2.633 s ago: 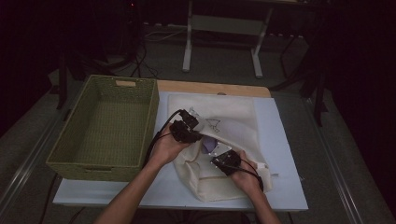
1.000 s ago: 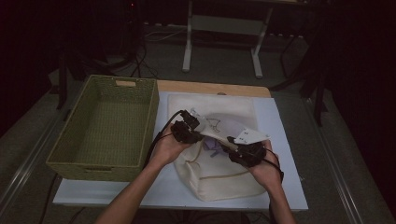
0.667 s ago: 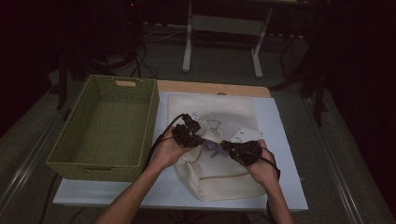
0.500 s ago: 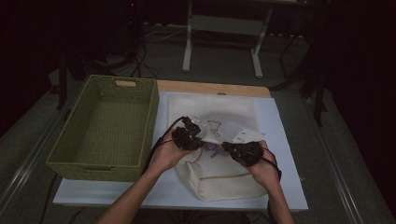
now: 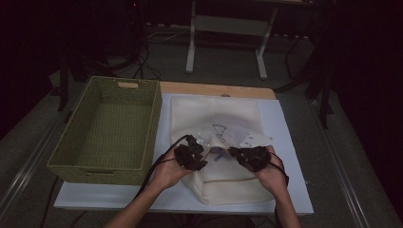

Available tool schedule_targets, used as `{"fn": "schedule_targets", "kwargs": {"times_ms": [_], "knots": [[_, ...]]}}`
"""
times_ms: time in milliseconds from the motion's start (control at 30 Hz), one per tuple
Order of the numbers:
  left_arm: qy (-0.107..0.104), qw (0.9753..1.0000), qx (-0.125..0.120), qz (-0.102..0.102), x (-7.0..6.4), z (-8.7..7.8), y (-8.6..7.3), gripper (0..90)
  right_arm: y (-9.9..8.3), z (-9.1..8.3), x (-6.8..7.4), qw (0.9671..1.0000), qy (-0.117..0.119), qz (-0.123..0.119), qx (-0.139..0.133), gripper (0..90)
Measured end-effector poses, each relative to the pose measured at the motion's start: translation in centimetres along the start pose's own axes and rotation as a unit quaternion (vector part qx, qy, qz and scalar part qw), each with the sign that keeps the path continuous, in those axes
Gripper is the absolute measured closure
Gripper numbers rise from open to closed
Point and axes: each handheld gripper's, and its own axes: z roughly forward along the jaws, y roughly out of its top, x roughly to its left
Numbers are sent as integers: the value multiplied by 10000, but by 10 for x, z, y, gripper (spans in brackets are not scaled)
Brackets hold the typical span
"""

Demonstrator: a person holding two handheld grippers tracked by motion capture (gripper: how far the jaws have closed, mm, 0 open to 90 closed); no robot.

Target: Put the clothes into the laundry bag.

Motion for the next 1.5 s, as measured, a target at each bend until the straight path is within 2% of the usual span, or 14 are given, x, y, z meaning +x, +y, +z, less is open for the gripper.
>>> {"fn": "schedule_targets", "kwargs": {"times_ms": [167,233,333,433,500,567,733,833,933,1000,1167,1333,1400,1500], "knots": [[201,9995,-31,-221,2,-8,-17,593,-1,1,0,10000,9,-14,14,869],[161,9991,-108,-366,5,-13,-24,572,-1,1,1,10000,7,-9,31,869],[86,9987,-53,-505,5,-14,-31,521,-1,2,2,10000,6,-15,51,867],[40,9981,30,-615,4,-15,-39,518,0,2,1,10000,0,-6,42,866],[-10,9979,78,-650,3,-16,-43,562,0,1,0,10000,-2,0,34,865],[35,9982,192,-563,0,-17,-49,619,0,0,-1,10000,-8,-12,16,864],[240,9983,338,-418,-6,-23,-62,875,-2,-3,-3,10000,-8,29,5,863],[376,9974,462,-393,-9,-29,-70,899,-4,-2,-4,10000,4,46,57,862],[401,9972,505,-374,-10,-33,-74,899,-6,-1,-4,9999,18,53,86,862],[424,9974,411,-408,-8,-35,-74,891,-7,1,-3,9999,41,51,93,862],[528,9978,81,-381,-9,-37,-62,748,-7,5,0,9997,98,4,202,862],[421,9984,-177,-328,-12,-30,-40,623,-7,8,2,9997,128,-12,208,862],[374,9984,-211,-357,-12,-25,-33,585,-7,8,2,9997,127,-26,222,862],[334,9990,-131,-257,-15,-13,-24,537,-7,8,2,9997,133,-22,210,862]]}}
